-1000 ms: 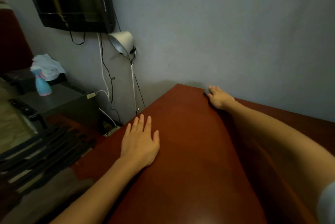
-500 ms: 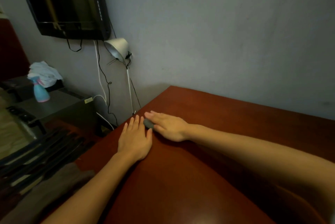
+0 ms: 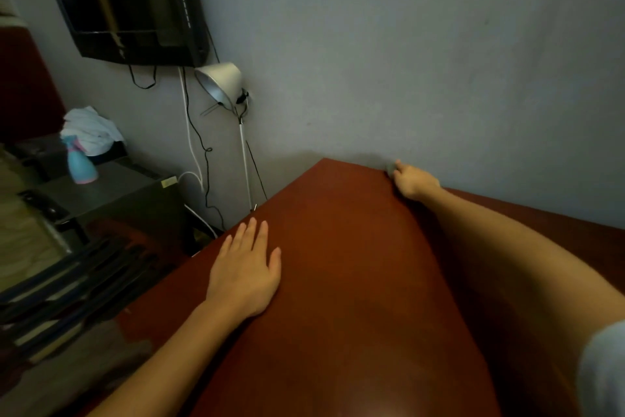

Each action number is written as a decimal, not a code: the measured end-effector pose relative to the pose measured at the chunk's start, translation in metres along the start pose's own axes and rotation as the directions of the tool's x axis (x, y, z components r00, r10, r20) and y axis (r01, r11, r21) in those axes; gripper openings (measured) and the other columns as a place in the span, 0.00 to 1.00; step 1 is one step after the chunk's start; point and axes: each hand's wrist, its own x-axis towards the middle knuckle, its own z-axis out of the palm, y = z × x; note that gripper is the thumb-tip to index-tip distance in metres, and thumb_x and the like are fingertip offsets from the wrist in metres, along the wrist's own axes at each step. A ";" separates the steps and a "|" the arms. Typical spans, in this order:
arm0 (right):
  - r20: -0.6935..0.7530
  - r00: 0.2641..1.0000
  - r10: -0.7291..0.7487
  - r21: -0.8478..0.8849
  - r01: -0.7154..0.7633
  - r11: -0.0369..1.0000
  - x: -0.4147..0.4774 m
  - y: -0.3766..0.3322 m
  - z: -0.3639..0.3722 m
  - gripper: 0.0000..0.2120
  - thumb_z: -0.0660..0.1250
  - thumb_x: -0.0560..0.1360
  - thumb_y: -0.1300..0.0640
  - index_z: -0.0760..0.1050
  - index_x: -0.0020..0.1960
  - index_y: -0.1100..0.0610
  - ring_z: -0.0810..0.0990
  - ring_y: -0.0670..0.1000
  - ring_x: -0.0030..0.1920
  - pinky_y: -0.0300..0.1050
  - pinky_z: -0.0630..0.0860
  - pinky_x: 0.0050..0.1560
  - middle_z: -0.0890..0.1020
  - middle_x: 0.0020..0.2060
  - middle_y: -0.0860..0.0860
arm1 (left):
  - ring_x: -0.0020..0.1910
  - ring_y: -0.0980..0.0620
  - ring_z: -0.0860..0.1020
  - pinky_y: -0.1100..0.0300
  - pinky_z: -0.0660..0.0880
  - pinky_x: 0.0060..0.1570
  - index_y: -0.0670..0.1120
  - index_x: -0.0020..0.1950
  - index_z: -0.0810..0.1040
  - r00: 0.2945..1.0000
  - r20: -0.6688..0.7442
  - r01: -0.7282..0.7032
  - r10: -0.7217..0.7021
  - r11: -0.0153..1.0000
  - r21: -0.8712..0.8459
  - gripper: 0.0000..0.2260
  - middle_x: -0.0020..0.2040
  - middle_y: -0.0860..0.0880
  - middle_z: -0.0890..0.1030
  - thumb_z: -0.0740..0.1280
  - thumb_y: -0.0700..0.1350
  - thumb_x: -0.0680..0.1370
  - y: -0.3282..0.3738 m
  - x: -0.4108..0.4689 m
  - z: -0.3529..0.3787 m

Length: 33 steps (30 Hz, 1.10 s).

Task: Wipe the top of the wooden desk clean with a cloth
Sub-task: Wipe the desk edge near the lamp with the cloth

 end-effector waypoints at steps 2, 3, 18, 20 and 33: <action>-0.032 0.997 0.067 -0.014 -0.067 0.998 0.004 -0.009 0.002 0.19 0.49 0.82 0.52 0.66 0.67 0.59 0.71 0.62 0.65 0.54 0.67 0.61 0.71 0.67 0.62 | 0.78 0.52 0.44 0.55 0.42 0.75 0.49 0.79 0.43 1.000 -0.008 0.000 0.000 1.000 -0.003 0.27 0.79 0.49 0.44 0.44 0.57 0.83 0.000 0.000 0.000; -0.036 0.997 0.066 -0.024 -0.067 0.997 0.003 -0.018 0.004 0.18 0.50 0.81 0.51 0.67 0.66 0.59 0.72 0.62 0.65 0.54 0.68 0.60 0.72 0.66 0.62 | 0.78 0.52 0.44 0.55 0.42 0.75 0.49 0.79 0.43 1.000 -0.009 0.000 0.000 1.000 -0.005 0.27 0.79 0.49 0.44 0.44 0.57 0.83 0.000 0.000 0.000; 0.103 0.801 -0.589 0.046 0.588 0.808 -0.138 -0.033 0.005 0.24 0.51 0.83 0.52 0.52 0.77 0.54 0.53 0.44 0.76 0.32 0.45 0.71 0.55 0.76 0.48 | 0.78 0.50 0.46 0.54 0.43 0.74 0.47 0.78 0.45 0.999 0.030 -0.015 0.015 1.000 0.008 0.27 0.79 0.47 0.46 0.44 0.57 0.83 -0.002 -0.003 -0.003; 0.091 0.894 -0.438 0.034 0.437 0.899 -0.125 0.016 -0.013 0.24 0.50 0.83 0.51 0.53 0.77 0.54 0.53 0.45 0.76 0.33 0.45 0.71 0.55 0.77 0.49 | 0.78 0.50 0.46 0.54 0.43 0.74 0.47 0.78 0.44 0.999 0.029 -0.015 0.014 1.000 0.016 0.26 0.79 0.47 0.46 0.44 0.57 0.83 -0.001 -0.003 -0.003; 0.021 0.977 -0.212 -0.012 0.212 0.977 -0.056 -0.057 0.014 0.26 0.48 0.82 0.44 0.56 0.76 0.56 0.59 0.54 0.75 0.50 0.55 0.75 0.58 0.76 0.54 | 0.78 0.50 0.46 0.54 0.44 0.75 0.48 0.79 0.45 1.000 0.016 -0.005 0.004 1.000 0.015 0.27 0.79 0.47 0.46 0.45 0.57 0.83 0.001 -0.001 -0.002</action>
